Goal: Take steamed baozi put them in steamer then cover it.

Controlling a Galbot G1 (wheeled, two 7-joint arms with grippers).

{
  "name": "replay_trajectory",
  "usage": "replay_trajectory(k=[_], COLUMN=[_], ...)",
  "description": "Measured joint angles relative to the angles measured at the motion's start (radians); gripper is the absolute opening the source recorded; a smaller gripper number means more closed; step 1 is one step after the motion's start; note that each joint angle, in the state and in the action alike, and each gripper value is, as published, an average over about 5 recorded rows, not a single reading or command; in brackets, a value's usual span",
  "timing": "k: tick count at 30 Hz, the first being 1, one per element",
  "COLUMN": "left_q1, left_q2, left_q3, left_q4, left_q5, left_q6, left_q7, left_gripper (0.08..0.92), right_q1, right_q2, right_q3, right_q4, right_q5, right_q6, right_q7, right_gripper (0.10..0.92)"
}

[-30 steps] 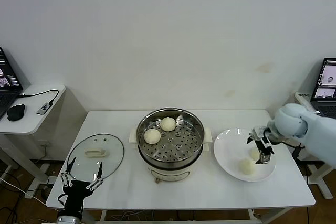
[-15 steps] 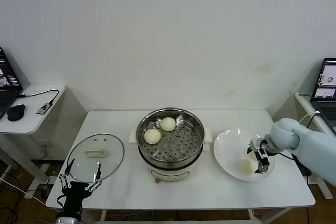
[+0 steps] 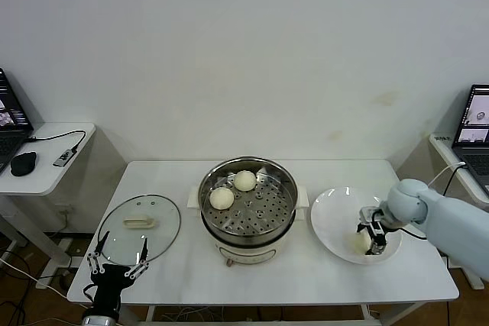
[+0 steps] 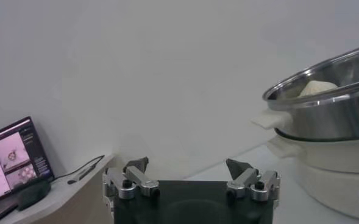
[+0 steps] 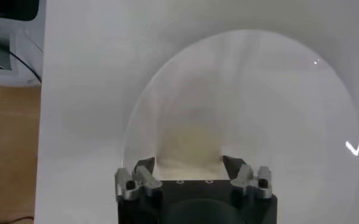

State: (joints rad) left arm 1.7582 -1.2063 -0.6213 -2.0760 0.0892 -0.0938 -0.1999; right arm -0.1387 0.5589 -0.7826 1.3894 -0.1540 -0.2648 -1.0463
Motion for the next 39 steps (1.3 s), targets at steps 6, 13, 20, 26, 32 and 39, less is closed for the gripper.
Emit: replay_trajectory(k=[6,13,20,26,32,39], left_q1=[0.002,-0.004,-0.011,-0.015,-0.015,-0.015], left_q2=[0.001,0.003,0.006,0.014,0.018,0.012], left_q3=[-0.002,-0.002,0.007,0.009,0.005,-0.006], left_q4=[-0.005,-0.007,-0.01,-0.012,-0.015,-0.018], left_q5=[0.0,-0.001,-0.001,-0.003,-0.004,-0.005], left_q6=[0.0,0.0,0.0,0.0,-0.001,-0.003], left_q7=[0.0,0.0,0.0,-0.001,-0.001,-0.003], left_gripper=[0.823,0.823,0.823,0.823,0.823,0.823], right_q1=[0.009,0.097,0.27,0.467,0.656,0.787], right_q2=[-0.008,-0.039,-0.054,-0.029,0.046,0.175], right_q3=[-0.001,-0.046,-0.132,-0.231,-0.331,-0.432], right_q4=[0.009,0.041,0.085,0.094,0.102,0.123], right_q5=[0.01,0.055,0.146,0.227,0.307,0.382], right_q6=[-0.008,-0.026,-0.045,-0.036,-0.016,0.044], right_q7=[-0.006,-0.026,-0.037,-0.041,-0.039,-0.016], right_gripper=[0.578,0.569,0.568,0.571,0.575,0.577])
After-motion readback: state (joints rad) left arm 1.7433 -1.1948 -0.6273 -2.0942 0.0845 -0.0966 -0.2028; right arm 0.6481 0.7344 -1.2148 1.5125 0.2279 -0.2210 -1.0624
